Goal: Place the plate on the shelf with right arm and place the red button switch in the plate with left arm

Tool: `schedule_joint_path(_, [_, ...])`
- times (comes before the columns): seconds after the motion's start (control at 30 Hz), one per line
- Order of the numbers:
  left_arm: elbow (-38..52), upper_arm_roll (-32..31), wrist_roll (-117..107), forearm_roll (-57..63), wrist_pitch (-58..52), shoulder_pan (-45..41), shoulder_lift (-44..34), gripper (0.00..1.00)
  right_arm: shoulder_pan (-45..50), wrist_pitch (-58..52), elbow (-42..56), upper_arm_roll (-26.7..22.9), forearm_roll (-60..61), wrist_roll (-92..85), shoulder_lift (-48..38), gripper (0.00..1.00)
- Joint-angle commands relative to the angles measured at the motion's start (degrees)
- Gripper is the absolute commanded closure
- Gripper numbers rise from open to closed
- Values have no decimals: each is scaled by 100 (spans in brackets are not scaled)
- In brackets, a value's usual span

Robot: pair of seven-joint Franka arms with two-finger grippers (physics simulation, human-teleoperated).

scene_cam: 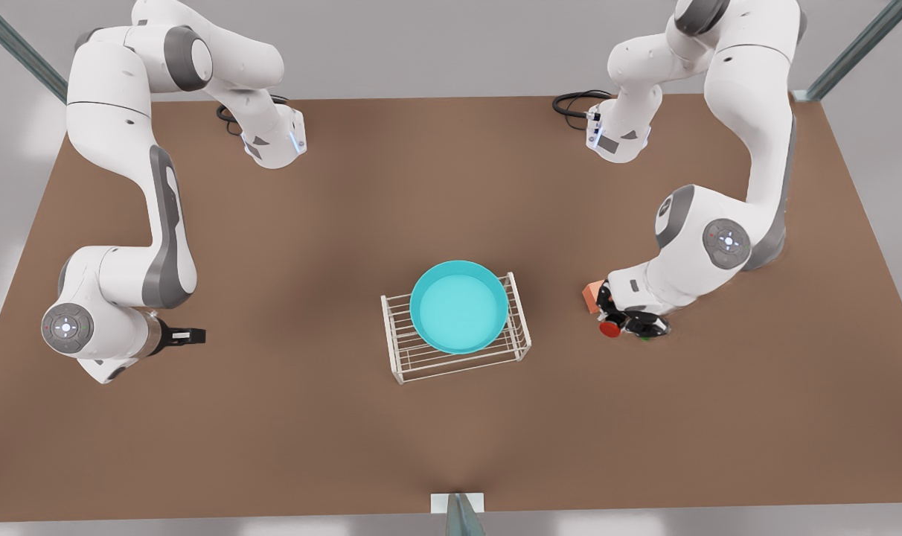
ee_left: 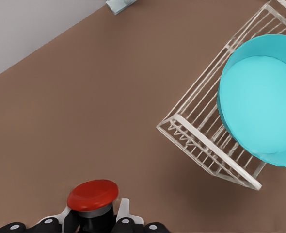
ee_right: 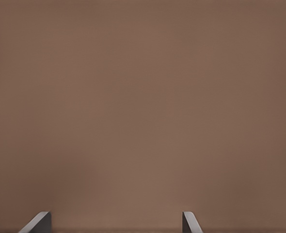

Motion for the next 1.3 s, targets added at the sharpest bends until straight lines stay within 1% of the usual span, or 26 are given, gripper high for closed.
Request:
schedule_joint_path(0.0, [101,-428,-6221,-418,-1430,4,-3,56,0,-27,3,0,4,-19,-14,0])
schedule_joint_path(0.03, [101,-780,-6880,-480,-1412,-5,23,56,0,-27,3,0,13,-19,-14,0])
schedule_joint_path(0.07, [101,-920,-7117,-480,-1369,-40,49,56,0,-27,3,0,4,-10,-14,0])
schedule_joint_path(0.1, [215,-956,-7565,-489,-1229,-303,111,56,0,-27,12,0,13,-1,-14,0])
schedule_joint_path(0.17, [364,-947,-8427,-454,-306,-681,436,56,0,-18,3,0,13,-1,-5,0])
schedule_joint_path(0.23, [1119,-921,-8893,-208,-129,-998,1077,56,0,-18,3,0,13,-1,-5,0])
schedule_joint_path(0.27, [1252,-921,-8981,-138,89,-1033,1235,56,0,-18,3,0,13,-1,-5,0])
schedule_joint_path(0.43, [1296,-868,-9086,179,1180,-1042,1649,56,0,-9,3,0,48,-1,-5,0])
schedule_joint_path(0.5, [1305,-842,-9588,179,1866,-1288,1772,56,0,-18,3,0,48,-1,-5,0])
schedule_joint_path(0.53, [1332,-842,-9588,179,1971,-1306,1798,42,0,-18,11,0,48,-1,-5,0])
schedule_joint_path(0.57, [1332,-842,-9588,179,2086,-1315,1798,0,0,-18,3,0,48,-10,-5,0])
schedule_joint_path(0.6, [1323,-842,-9483,188,2086,-1315,1798,0,0,-27,3,0,48,-10,-14,0])
schedule_joint_path(0.67, [1323,-807,-9149,197,1937,-1262,1772,0,0,-18,3,0,48,-10,-5,0])
schedule_joint_path(0.73, [1332,-842,-8595,364,1058,-1086,1693,0,0,-18,3,8,48,-1,-5,0])
schedule_joint_path(0.77, [1367,-859,-8095,364,242,-955,1561,0,0,-18,3,0,57,-1,-5,0])
schedule_joint_path(0.83, [1543,-842,-6565,1550,-1684,-884,1017,0,0,-9,3,0,57,8,-5,0])
schedule_joint_path(0.87, [1543,-842,-6257,1901,-2264,-744,788,0,0,0,3,0,57,8,-5,0])
schedule_joint_path(0.9, [1587,-851,-5836,1858,-2669,-392,647,0,0,0,3,0,57,8,-5,0])
schedule_joint_path(0.93, [1587,-886,-5098,1849,-3029,-85,586,0,0,0,11,0,57,8,-5,0])
schedule_joint_path(1.07, [1674,-921,-3981,1708,-3196,759,427,0,0,9,3,8,48,-1,-5,0])
schedule_joint_path(1.1, [1788,-518,-3323,1700,-3530,462,419,0,0,9,3,8,48,-1,-5,0])
schedule_joint_path(1.13, [2017,1993,-2426,534,-3715,-1128,112,0,0,-9,3,0,48,-1,-5,0])
schedule_joint_path(1.17, [1579,2946,-1854,-278,-3356,-1508,-293,0,0,-9,3,8,48,-10,-5,0])
schedule_joint_path(1.2, [-607,3025,-1546,-339,-1617,-1508,-1609,0,0,-9,3,9,48,-1,-5,0])
schedule_joint_path(1.23, [-1490,3140,-1493,-348,-1008,-1526,-2139,0,0,-9,11,9,57,-1,-5,0])
schedule_joint_path(1.27, [-1323,3061,-1528,-287,-1061,-1517,-2051,0,0,0,3,9,57,-1,-5,0])
